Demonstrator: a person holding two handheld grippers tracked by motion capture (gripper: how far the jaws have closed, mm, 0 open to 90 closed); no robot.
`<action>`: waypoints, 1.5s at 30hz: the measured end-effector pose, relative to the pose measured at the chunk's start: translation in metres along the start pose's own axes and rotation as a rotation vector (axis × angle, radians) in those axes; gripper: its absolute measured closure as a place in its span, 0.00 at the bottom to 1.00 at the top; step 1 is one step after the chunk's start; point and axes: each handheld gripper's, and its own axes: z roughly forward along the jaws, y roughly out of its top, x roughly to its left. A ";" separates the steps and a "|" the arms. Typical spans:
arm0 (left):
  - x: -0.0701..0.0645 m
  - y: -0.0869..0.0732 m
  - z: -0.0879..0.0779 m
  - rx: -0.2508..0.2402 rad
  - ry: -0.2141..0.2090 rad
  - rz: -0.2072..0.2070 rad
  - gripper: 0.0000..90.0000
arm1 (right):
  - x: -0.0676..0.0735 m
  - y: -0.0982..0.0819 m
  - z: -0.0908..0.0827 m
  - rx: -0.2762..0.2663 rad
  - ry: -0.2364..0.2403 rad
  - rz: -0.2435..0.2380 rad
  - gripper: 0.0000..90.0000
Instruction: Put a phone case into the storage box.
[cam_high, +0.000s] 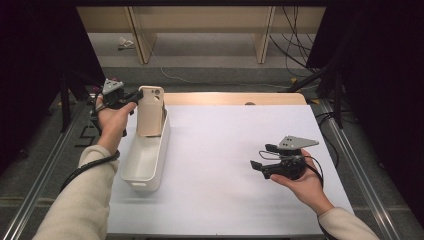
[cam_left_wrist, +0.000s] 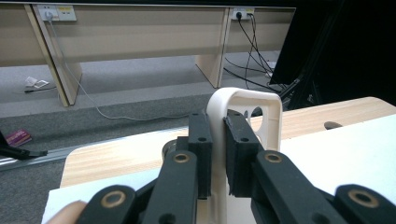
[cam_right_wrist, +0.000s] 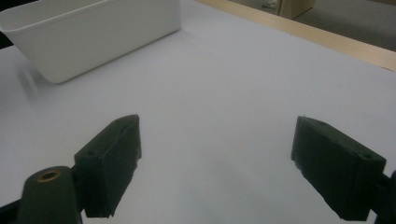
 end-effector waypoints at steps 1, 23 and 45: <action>0.000 -0.001 0.000 0.001 -0.001 0.000 0.91 | 0.000 0.000 0.000 0.000 0.000 0.000 0.19; 0.003 -0.015 0.011 0.034 0.014 0.007 0.90 | 0.000 0.000 0.000 0.000 0.002 -0.001 0.19; 0.010 -0.024 0.016 0.105 0.077 0.087 0.85 | 0.000 0.000 0.000 0.002 0.005 -0.002 0.19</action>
